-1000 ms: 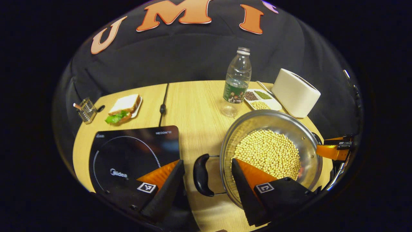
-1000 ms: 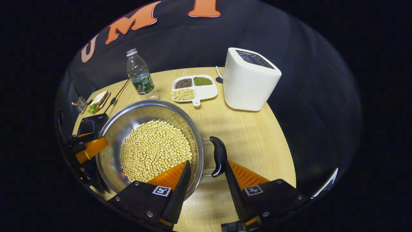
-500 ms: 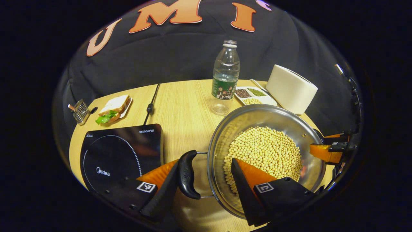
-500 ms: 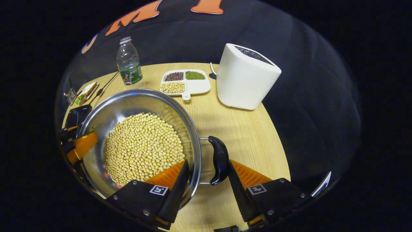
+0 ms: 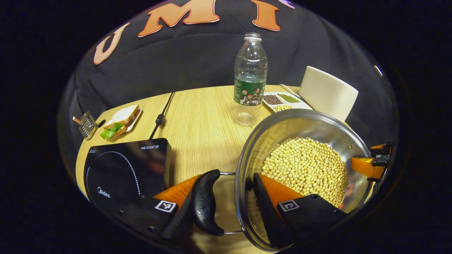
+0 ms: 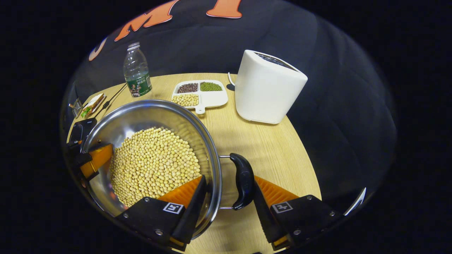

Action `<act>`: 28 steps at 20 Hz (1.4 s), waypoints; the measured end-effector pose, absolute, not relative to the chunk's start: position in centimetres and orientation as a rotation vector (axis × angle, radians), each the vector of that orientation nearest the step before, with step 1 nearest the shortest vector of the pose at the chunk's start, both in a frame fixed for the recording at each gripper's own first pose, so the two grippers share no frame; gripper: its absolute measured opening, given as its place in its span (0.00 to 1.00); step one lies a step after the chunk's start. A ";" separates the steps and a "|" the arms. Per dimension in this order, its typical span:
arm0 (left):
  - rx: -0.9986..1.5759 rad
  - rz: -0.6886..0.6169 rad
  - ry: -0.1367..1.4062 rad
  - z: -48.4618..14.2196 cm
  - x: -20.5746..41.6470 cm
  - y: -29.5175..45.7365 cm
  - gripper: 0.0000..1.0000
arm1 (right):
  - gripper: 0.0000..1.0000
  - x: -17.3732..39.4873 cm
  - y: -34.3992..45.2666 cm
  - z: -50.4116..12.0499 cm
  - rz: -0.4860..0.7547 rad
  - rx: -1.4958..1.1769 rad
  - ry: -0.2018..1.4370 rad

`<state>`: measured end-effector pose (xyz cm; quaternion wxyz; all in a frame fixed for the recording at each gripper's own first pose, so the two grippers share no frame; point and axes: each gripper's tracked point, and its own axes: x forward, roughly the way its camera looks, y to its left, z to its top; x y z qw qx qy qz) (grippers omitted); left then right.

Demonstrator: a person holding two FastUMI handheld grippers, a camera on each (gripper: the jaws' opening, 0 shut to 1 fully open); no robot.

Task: First push the handle of the pot to place it horizontally, then grasp the pot with both hands and set it on the induction cooktop.

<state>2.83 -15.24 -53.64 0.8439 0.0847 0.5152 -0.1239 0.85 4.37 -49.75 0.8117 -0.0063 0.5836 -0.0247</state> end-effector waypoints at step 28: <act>0.184 -0.169 0.918 -50.3 3.4 -13.6 0.83 | 0.69 2.8 4.5 -49.6 -0.017 -0.069 0.997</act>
